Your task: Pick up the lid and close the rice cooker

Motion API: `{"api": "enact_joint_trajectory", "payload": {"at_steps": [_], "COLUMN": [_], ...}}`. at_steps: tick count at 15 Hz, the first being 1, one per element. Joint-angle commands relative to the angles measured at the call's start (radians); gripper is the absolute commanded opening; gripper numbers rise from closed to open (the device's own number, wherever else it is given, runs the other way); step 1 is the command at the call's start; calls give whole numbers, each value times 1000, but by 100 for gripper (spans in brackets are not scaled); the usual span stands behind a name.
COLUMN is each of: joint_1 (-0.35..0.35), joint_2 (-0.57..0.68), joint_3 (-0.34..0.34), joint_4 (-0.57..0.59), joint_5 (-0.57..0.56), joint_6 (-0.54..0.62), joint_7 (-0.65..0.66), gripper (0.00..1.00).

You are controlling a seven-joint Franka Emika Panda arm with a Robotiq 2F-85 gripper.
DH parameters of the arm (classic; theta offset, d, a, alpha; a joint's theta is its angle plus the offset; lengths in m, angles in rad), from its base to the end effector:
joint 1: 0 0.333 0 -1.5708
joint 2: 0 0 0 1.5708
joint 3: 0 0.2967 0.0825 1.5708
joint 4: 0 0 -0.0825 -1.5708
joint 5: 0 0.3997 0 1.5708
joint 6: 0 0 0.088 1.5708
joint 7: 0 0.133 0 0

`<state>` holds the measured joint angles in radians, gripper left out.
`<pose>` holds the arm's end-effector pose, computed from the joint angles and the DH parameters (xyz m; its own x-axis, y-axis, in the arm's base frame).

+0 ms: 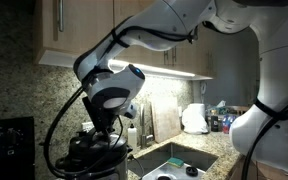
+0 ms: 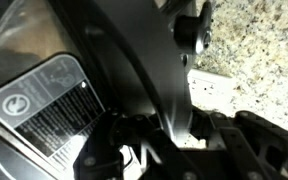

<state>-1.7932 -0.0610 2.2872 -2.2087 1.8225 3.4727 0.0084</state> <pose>0.5093 0.1370 0.3598 0.0759 -0.9955 0.0561 -0.6369 -0.0917 -0.7654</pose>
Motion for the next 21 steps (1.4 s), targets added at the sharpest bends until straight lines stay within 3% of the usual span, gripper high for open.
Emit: {"api": "enact_joint_trajectory", "payload": {"at_steps": [1, 5, 8, 11, 16, 21], "joint_1": [50, 196, 366, 479, 522, 499], "joint_2": [-155, -257, -350, -465, -462, -392], "joint_3": [-91, -216, -361, -452, -530, -508], "joint_4": [73, 114, 118, 76, 15, 6], "joint_5": [98, 167, 182, 293, 417, 378], "joint_6": [5, 20, 3, 10, 7, -15], "joint_7": [101, 150, 209, 227, 227, 275], "gripper": [1, 1, 1, 1, 1, 1]}}
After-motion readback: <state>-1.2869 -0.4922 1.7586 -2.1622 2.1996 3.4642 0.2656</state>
